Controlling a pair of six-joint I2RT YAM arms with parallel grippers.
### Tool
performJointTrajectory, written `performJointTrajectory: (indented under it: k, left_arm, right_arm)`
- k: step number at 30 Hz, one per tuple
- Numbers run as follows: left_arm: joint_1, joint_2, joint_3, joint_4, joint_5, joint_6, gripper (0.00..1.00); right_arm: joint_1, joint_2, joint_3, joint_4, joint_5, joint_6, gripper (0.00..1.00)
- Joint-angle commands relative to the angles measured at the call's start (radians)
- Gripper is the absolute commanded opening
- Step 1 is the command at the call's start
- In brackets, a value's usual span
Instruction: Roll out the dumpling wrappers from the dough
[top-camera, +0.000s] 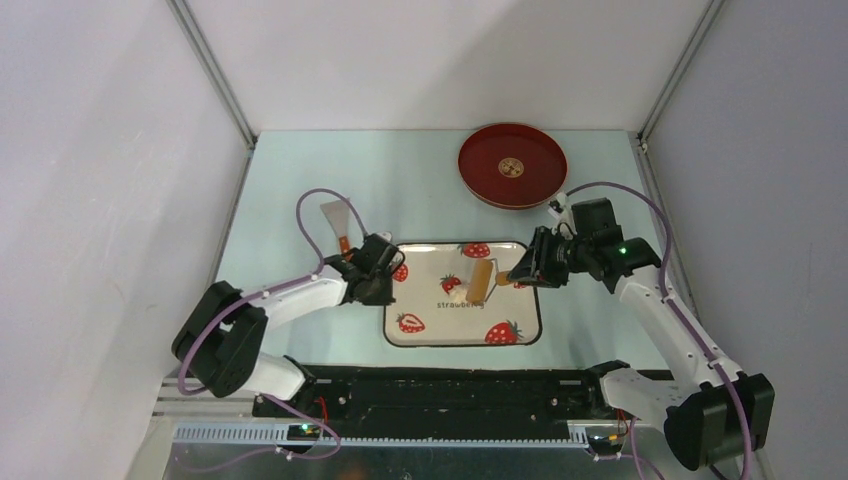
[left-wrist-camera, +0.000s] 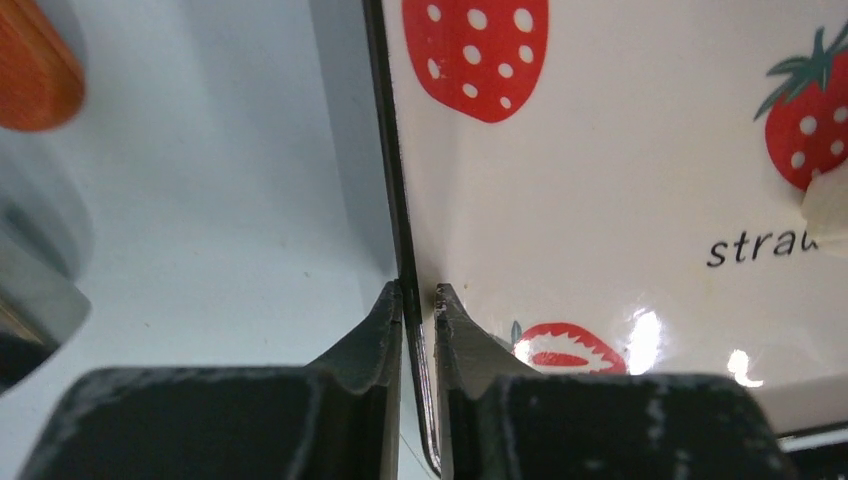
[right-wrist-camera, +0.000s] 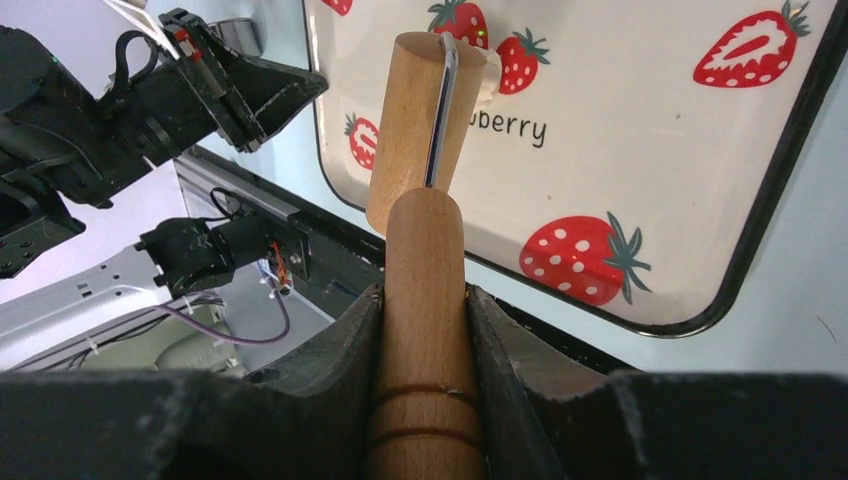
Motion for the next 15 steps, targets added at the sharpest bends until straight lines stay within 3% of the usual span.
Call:
performJointTrajectory:
  k: [1, 10, 15]
  left_arm:
    - [-0.053, -0.068, -0.039, -0.076, 0.025, -0.037, 0.09]
    - [-0.095, -0.086, -0.101, -0.084, 0.000, -0.071, 0.09]
    - [-0.111, -0.101, -0.115, -0.084, -0.018, -0.060, 0.10]
  right_arm:
    - [0.000, -0.022, 0.055, -0.040, -0.015, -0.054, 0.00]
    - [0.110, 0.085, 0.297, -0.260, 0.183, -0.175, 0.00]
    - [0.192, 0.152, 0.394, -0.285, 0.238, -0.249, 0.00]
